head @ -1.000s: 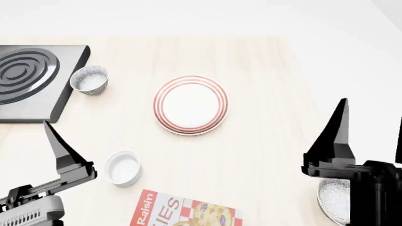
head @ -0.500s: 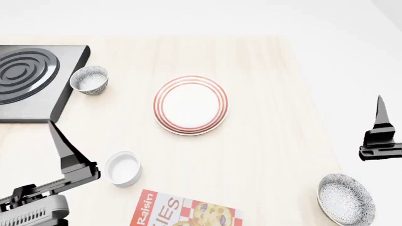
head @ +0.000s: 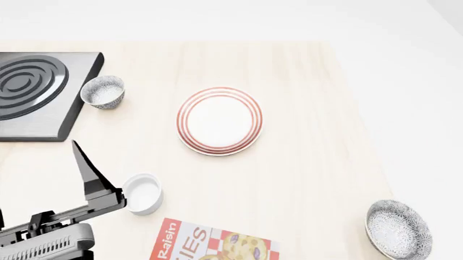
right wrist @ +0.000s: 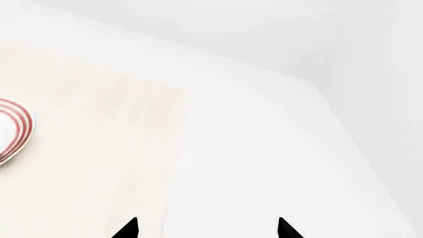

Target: Pick the akita bowl next to the cookies box and place it on the plate.

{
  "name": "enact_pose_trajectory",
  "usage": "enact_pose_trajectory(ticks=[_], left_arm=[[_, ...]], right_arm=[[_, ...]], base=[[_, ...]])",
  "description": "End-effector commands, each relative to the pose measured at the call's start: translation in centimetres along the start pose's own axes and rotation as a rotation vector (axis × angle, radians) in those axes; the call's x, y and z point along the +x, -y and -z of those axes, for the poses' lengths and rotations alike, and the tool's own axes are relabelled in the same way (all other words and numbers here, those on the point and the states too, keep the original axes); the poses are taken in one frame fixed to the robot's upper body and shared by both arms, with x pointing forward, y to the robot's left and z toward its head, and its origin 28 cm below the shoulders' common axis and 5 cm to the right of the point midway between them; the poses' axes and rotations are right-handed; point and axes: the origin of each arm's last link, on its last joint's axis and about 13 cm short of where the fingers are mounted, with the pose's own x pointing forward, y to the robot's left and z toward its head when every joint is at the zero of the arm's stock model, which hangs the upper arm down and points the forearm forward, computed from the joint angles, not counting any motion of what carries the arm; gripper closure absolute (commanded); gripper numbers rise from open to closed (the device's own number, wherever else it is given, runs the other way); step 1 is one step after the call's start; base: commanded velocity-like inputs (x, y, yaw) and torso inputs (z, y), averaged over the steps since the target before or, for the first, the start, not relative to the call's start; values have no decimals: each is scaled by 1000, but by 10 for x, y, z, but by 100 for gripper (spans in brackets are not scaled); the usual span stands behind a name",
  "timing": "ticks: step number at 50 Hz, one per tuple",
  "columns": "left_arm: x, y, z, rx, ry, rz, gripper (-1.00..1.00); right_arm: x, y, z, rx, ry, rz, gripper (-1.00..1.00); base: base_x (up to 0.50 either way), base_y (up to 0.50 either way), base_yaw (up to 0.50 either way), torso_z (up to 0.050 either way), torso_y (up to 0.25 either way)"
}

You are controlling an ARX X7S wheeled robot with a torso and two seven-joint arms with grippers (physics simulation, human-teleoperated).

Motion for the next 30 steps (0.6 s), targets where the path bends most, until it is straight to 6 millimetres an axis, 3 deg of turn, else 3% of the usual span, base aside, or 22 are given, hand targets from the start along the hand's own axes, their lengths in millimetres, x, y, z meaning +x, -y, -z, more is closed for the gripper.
enact_pose_trajectory(ticks=[1,3,15,30], left_arm=[[-1,1,-1,12,12,16,-100],[-1,2,-1,13,11,21,-100],[-2,3,-4,12,5,33,-100],[-2,3,-3,14,-1,39,-100]], right_arm=[[-9,13,0,207,-46,-12,-100],[-7,11,5,260,-102,-23,-100],[-6,1,0,189,-185,-104,-100],[-10,-11,17,188,-283,-196,-100]], base=[[0,0,0,0,0],[0,0,0,0,0],[0,0,0,0,0],[0,0,0,0,0]])
